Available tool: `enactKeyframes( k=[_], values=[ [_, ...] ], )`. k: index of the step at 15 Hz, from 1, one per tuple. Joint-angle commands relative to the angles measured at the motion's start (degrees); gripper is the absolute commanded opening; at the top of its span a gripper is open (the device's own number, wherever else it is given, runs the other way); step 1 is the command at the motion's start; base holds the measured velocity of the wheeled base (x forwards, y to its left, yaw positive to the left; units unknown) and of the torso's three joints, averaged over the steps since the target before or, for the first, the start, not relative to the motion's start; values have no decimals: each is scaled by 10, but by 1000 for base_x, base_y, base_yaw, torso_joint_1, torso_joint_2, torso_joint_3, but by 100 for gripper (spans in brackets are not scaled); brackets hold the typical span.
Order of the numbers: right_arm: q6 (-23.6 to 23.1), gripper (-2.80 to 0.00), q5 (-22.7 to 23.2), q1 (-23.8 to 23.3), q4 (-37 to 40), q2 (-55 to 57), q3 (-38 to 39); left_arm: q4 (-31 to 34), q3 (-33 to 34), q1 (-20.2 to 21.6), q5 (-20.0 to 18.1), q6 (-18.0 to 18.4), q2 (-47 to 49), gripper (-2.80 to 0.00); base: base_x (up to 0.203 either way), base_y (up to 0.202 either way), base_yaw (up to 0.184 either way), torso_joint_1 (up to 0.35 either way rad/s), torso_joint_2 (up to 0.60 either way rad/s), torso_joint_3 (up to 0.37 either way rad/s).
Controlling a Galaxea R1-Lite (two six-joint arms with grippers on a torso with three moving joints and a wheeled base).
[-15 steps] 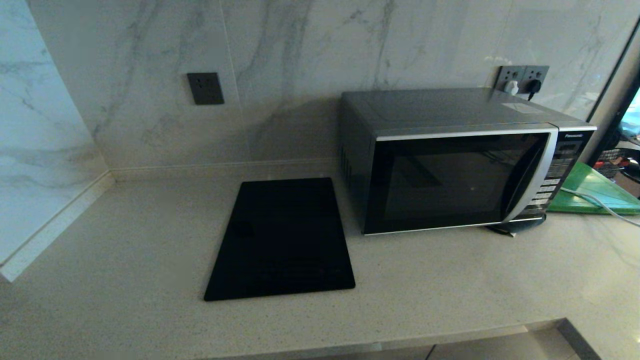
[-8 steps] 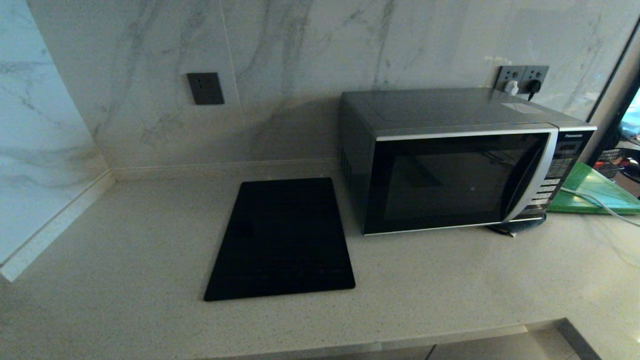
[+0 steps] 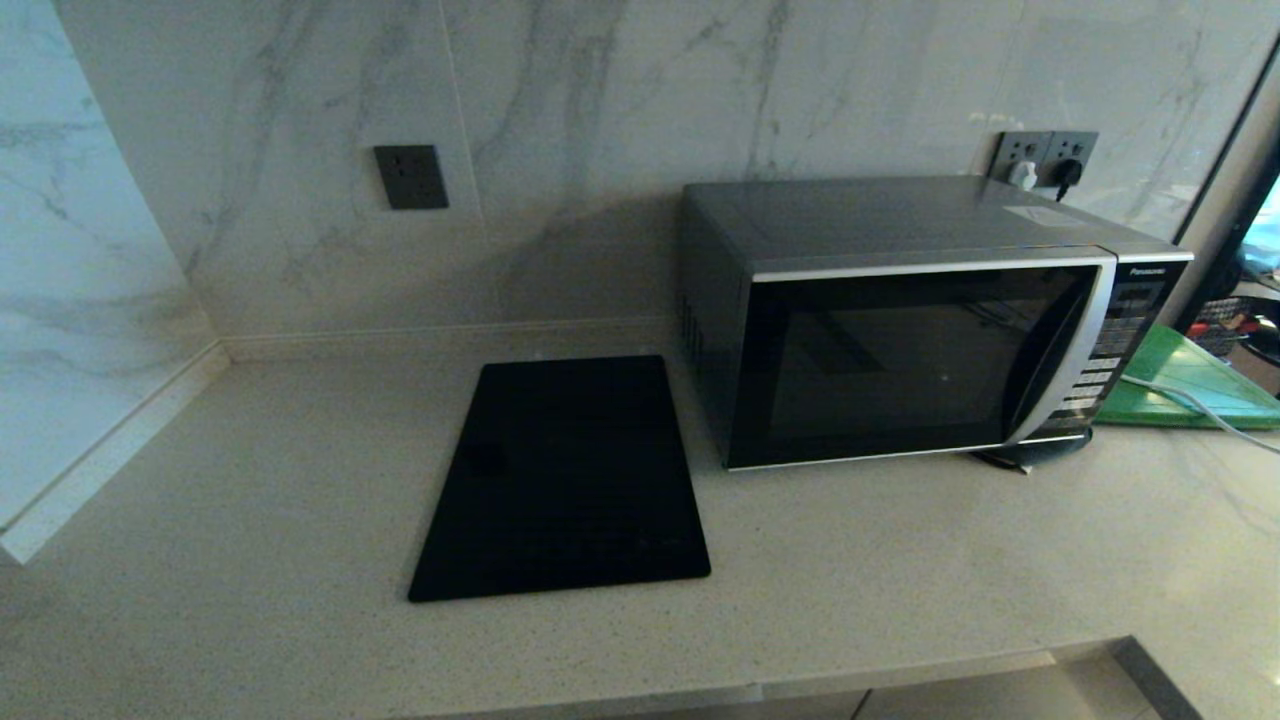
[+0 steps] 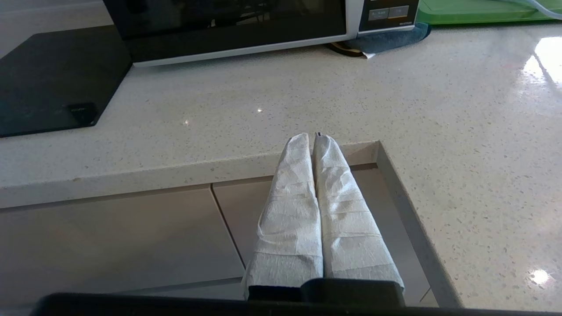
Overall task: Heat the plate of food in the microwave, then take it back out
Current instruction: Open the microwave oven
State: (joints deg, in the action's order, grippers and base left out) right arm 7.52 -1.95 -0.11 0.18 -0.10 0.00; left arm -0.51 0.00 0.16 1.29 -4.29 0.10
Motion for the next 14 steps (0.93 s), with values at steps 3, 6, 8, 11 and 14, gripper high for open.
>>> enactKeyframes(
  k=[3, 6, 8, 11, 14],
  values=[
    [0, -280, 0, 0, 0, 1, 1, 0, 0, 0, 0, 0, 0, -280, 0, 0, 0, 0, 0, 0],
    [0, -280, 0, 0, 1, 1, 2, 0, 0, 0, 0, 0, 0, -280, 0, 0, 0, 0, 0, 0],
    [0, -280, 0, 0, 0, 1, 1, 0, 0, 0, 0, 0, 0, -280, 0, 0, 0, 0, 0, 0],
    [0, -280, 0, -1, 1, 1, 2, 0, 0, 0, 0, 0, 0, -280, 0, 0, 0, 0, 0, 0],
    [0, -280, 0, 0, 0, 1, 2, 0, 0, 0, 0, 0, 0, -280, 0, 0, 0, 0, 0, 0]
  ],
)
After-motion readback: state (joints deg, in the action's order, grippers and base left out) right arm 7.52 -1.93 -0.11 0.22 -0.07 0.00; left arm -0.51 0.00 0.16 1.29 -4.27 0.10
